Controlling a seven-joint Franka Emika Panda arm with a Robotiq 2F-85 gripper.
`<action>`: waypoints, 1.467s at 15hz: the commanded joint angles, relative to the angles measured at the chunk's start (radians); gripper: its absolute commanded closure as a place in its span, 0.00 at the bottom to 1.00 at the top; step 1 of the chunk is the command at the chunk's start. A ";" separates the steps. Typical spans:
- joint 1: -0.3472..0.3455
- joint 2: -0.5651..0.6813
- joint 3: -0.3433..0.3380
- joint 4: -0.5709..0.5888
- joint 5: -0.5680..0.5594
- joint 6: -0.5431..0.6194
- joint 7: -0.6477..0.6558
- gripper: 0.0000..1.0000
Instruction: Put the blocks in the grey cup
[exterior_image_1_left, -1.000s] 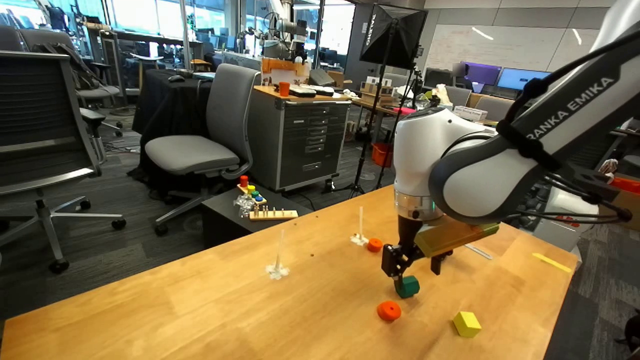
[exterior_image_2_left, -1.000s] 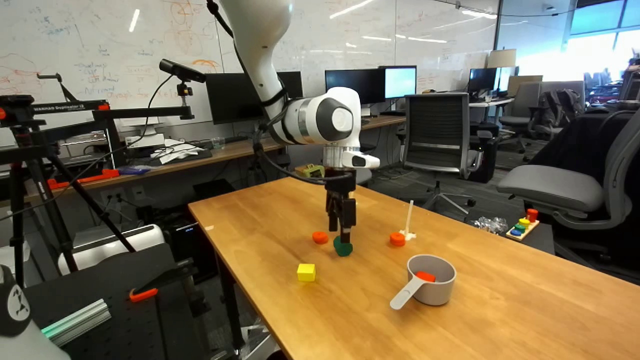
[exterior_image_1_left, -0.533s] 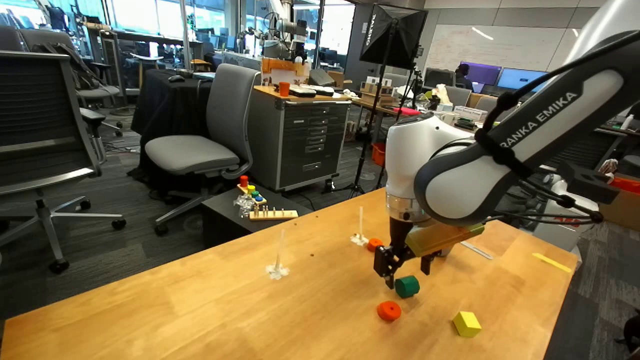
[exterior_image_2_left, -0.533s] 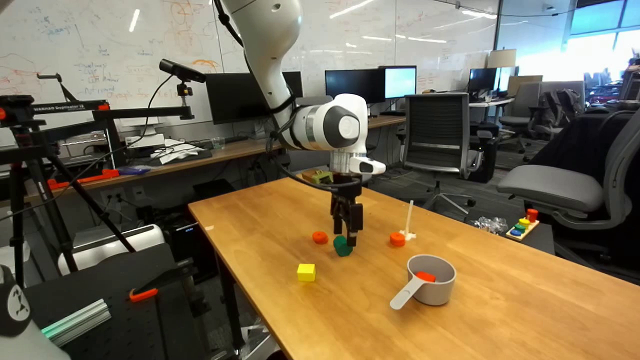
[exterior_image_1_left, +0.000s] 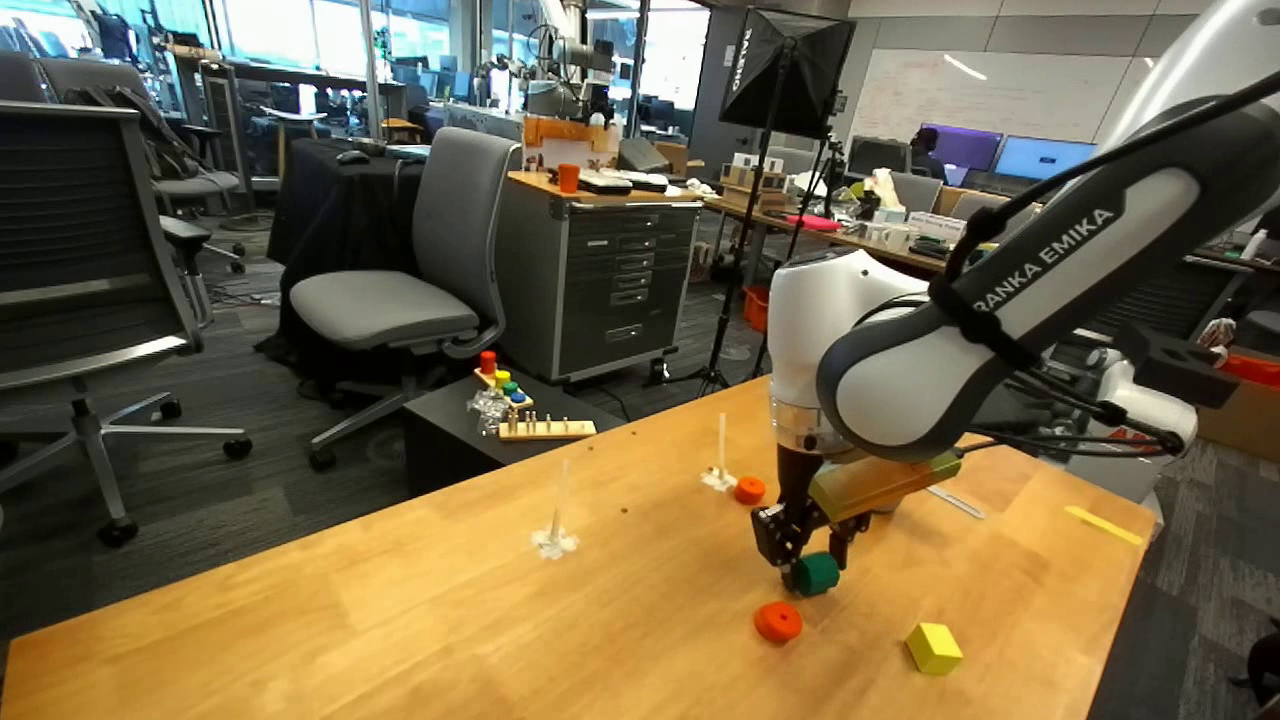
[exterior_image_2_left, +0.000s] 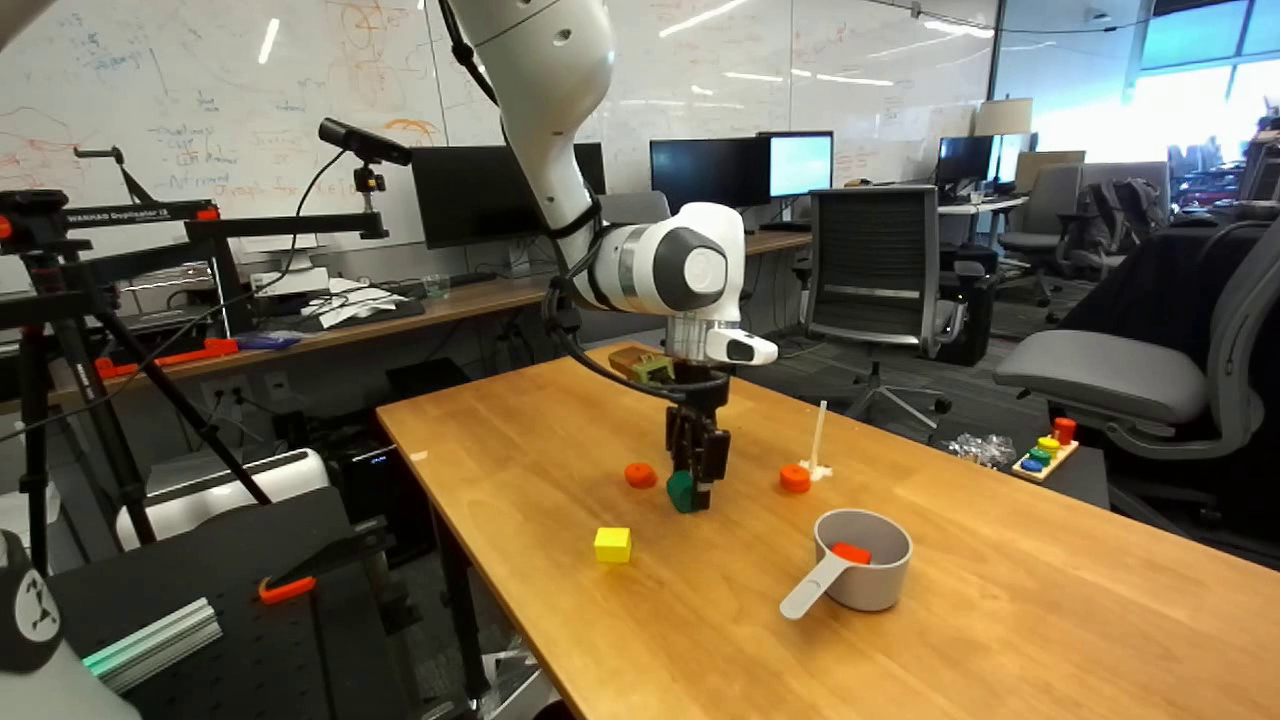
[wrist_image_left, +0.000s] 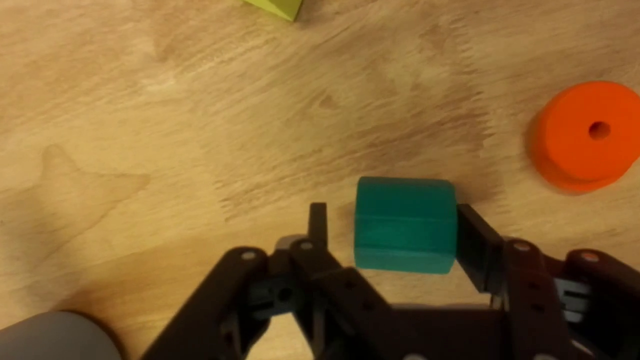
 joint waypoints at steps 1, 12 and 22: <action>-0.031 0.002 0.012 0.026 0.046 -0.044 -0.047 0.65; -0.123 -0.085 -0.048 0.079 0.060 -0.068 -0.058 0.83; -0.223 -0.079 -0.110 0.107 0.062 -0.111 -0.039 0.83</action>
